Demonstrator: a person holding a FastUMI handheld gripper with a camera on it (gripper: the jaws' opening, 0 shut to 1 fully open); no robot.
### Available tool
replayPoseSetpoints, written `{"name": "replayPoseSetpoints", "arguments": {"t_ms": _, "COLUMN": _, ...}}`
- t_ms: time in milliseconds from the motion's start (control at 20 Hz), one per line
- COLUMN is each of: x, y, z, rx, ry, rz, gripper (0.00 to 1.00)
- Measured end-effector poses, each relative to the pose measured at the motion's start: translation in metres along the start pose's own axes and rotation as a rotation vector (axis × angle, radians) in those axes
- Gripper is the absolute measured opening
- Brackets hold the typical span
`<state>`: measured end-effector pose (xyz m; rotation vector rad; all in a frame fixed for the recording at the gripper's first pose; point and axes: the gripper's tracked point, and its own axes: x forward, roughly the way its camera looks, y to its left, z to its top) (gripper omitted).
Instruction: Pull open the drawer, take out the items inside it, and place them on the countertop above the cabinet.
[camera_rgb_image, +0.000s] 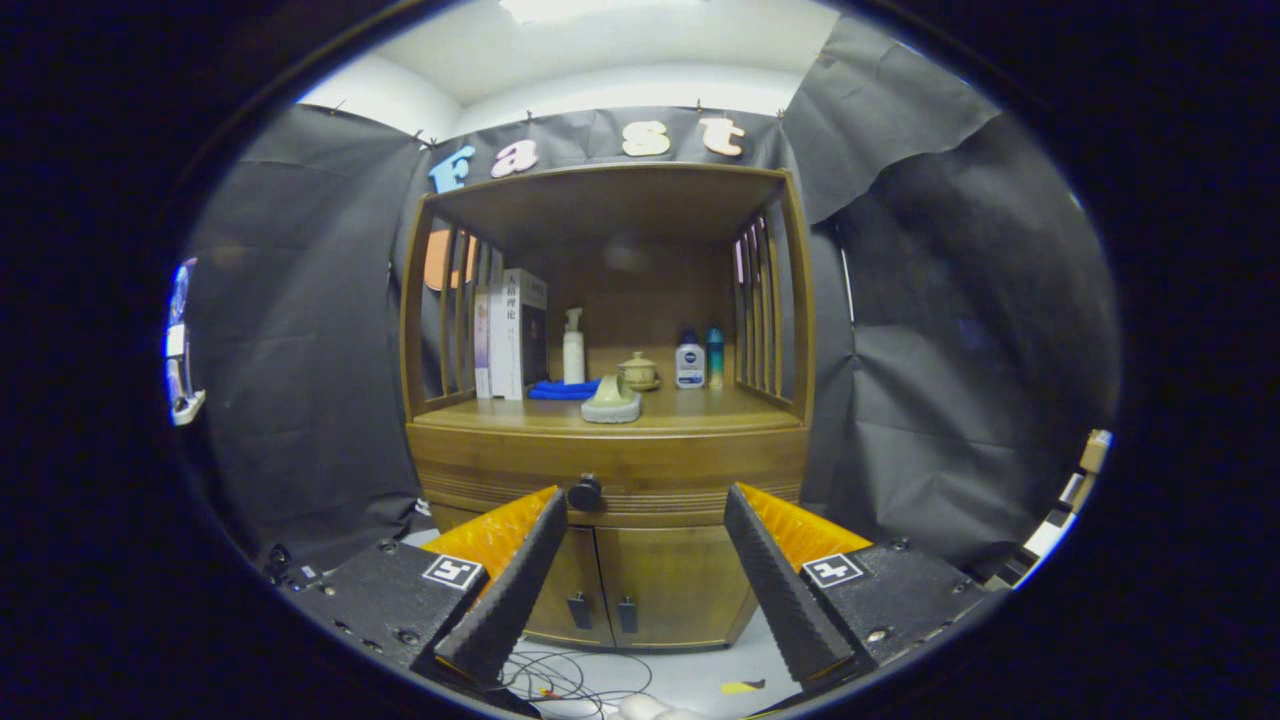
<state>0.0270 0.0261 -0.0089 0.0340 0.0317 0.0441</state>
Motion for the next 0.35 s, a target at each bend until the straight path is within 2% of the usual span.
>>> {"name": "replayPoseSetpoints", "arguments": {"t_ms": 350, "x": 0.0007, "y": -0.0080, "z": 0.0013, "rx": 0.010, "ry": 0.012, "rz": -0.007, "gripper": 1.00}}
